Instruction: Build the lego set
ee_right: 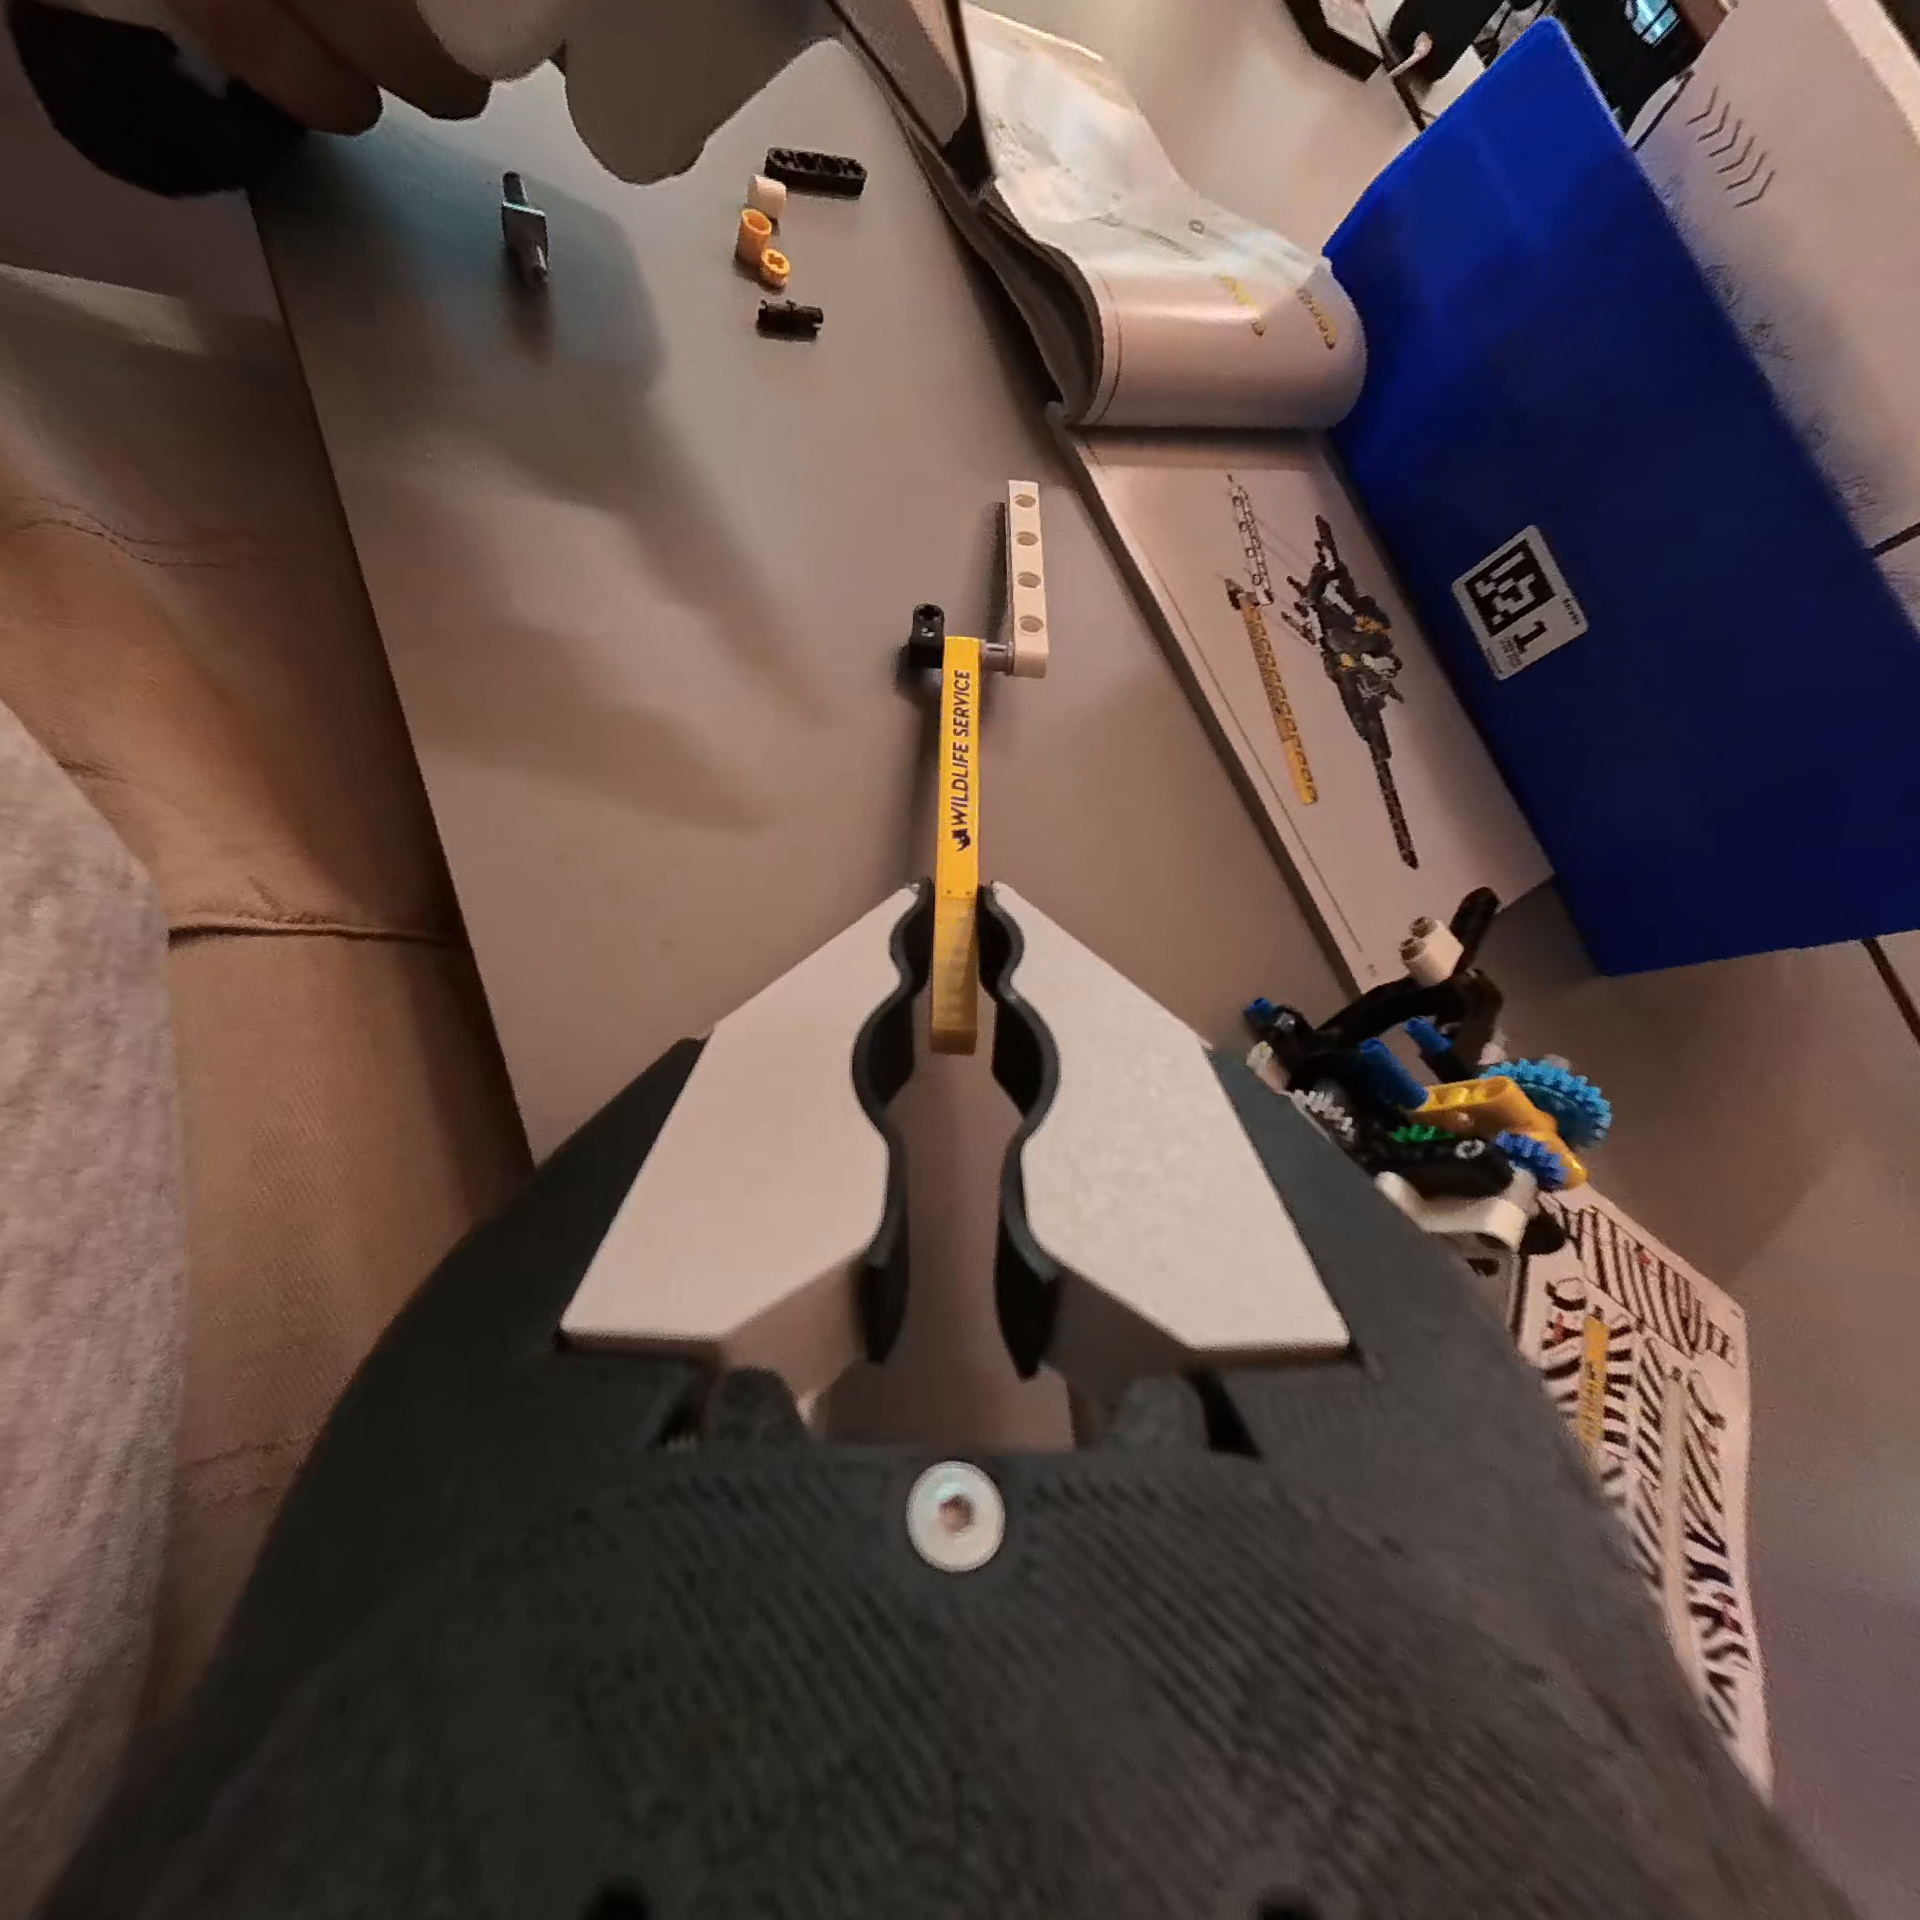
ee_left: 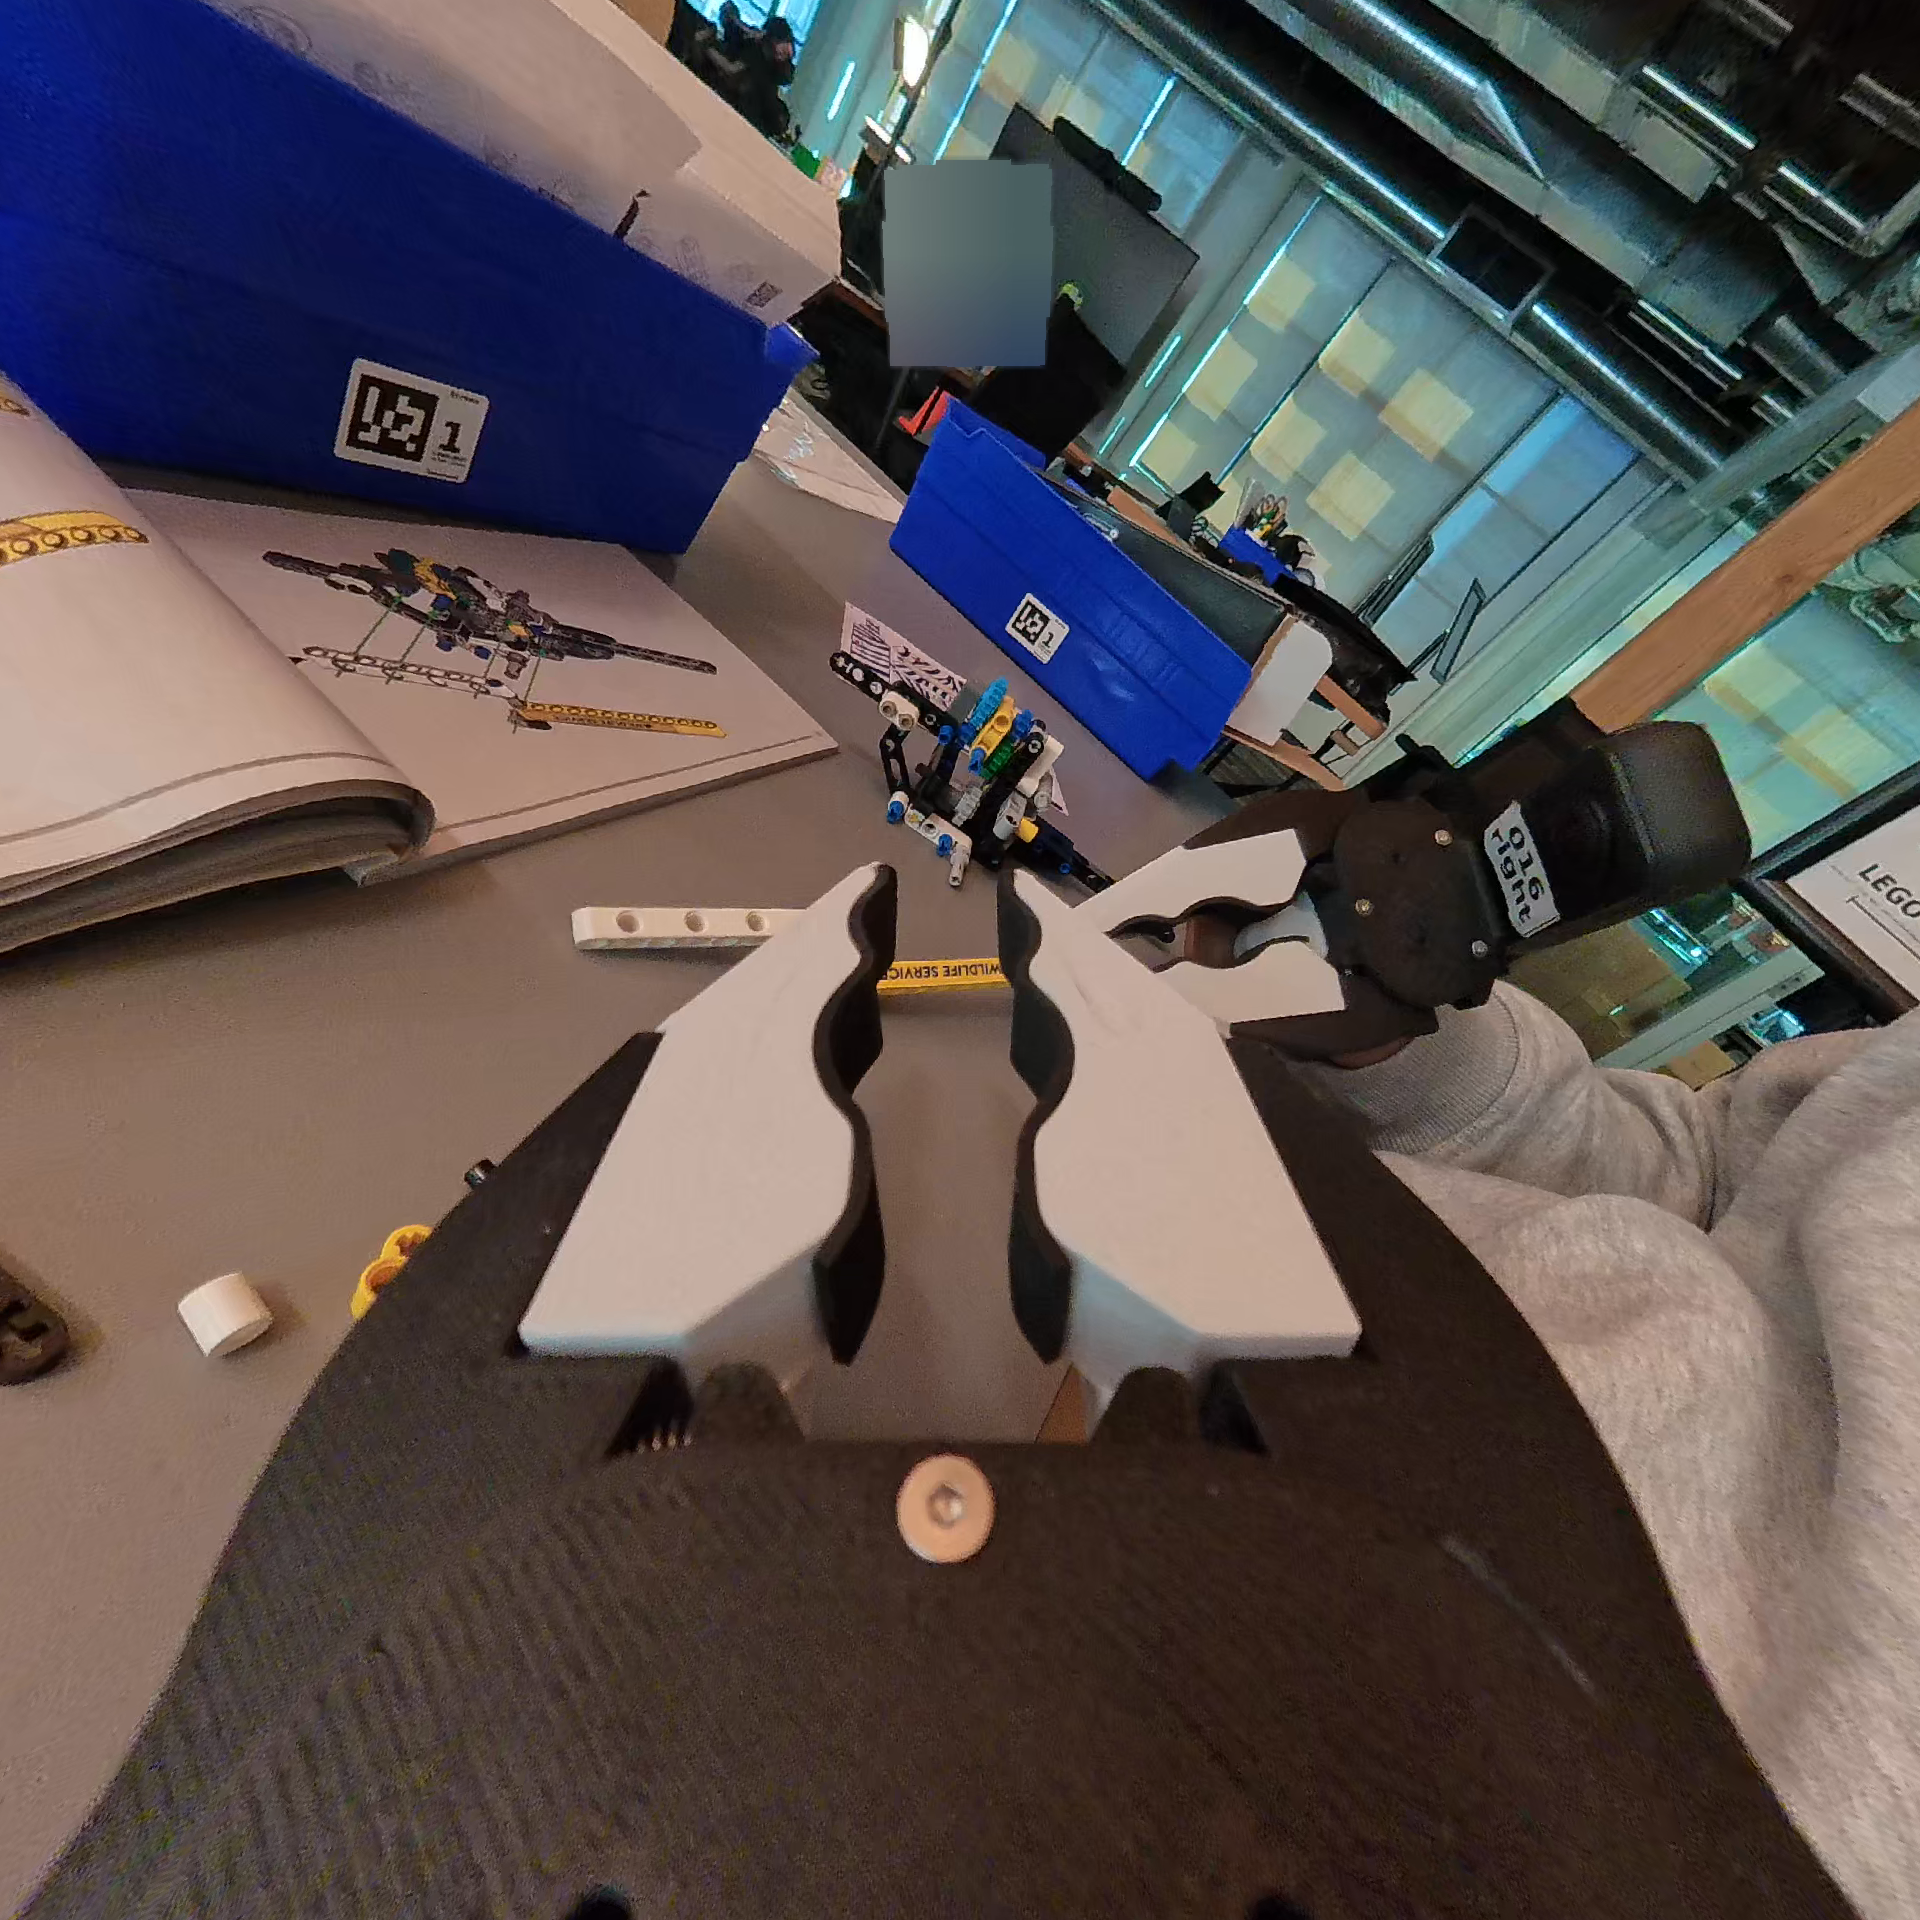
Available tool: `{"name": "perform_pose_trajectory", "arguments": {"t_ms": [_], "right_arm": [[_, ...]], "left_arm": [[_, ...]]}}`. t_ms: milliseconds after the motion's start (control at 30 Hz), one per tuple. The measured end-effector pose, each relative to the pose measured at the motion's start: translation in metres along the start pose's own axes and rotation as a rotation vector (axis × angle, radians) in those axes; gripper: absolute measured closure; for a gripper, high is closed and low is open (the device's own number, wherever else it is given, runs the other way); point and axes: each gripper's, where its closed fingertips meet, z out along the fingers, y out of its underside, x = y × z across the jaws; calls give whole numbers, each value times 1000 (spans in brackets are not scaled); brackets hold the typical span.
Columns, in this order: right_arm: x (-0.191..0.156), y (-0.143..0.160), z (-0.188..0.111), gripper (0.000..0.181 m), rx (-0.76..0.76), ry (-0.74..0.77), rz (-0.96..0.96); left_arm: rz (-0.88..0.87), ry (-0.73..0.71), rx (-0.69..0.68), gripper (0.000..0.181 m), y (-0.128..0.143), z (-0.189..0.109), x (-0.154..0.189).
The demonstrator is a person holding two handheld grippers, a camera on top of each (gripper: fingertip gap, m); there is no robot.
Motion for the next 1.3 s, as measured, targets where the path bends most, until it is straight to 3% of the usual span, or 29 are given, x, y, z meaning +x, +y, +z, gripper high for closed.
{"name": "perform_pose_trajectory", "arguments": {"t_ms": [333,633,800,967,1133,1300], "right_arm": [[4,-12,-7,176,85,-1,45],[14,-59,-41,175,327,138,-33],[3,-71,-45,175,353,154,-88],[6,-80,-54,176,396,214,-96],[10,-93,-65,176,462,256,-72],[6,-102,-70,175,503,257,-68]], "left_arm": [[-125,54,-49,153,10,5,7],[-370,238,-60,148,21,21,41],[-446,329,-91,158,31,27,64],[-642,453,-122,150,43,35,91],[-807,585,-67,144,35,36,106],[-888,603,56,144,19,32,93]]}}
